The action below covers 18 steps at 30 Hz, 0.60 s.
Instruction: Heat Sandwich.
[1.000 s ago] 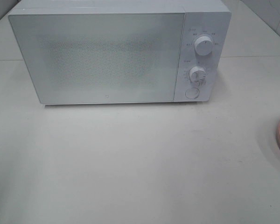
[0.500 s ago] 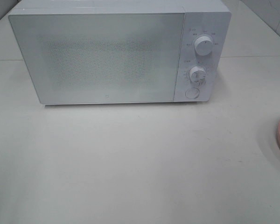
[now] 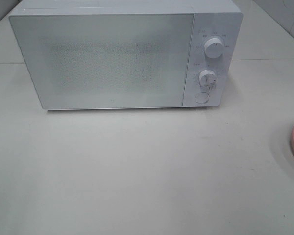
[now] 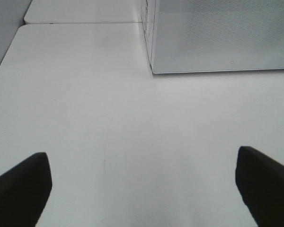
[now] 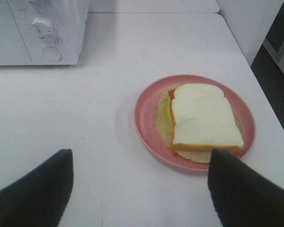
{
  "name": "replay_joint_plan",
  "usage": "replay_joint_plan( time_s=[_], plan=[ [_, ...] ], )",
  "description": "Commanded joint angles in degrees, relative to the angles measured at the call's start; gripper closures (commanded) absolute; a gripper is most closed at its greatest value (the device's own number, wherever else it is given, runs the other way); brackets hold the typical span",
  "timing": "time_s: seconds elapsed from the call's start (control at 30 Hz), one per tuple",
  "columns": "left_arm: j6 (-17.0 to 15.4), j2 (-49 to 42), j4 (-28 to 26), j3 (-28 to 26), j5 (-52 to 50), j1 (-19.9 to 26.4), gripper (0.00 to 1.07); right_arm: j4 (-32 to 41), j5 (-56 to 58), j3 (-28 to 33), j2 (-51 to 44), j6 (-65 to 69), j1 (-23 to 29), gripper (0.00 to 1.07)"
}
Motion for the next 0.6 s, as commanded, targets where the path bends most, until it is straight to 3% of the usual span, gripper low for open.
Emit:
replay_joint_plan(
  time_s=[0.03, 0.6],
  plan=[
    [0.06, -1.78, -0.06, 0.11, -0.46, 0.11, 0.05, 0.06, -0.17, 0.17, -1.55, -0.29, -0.23, 0.31],
    [0.06, -1.72, -0.06, 0.11, -0.46, 0.11, 0.05, 0.06, -0.17, 0.17, -1.55, -0.34, -0.23, 0.31]
  ],
)
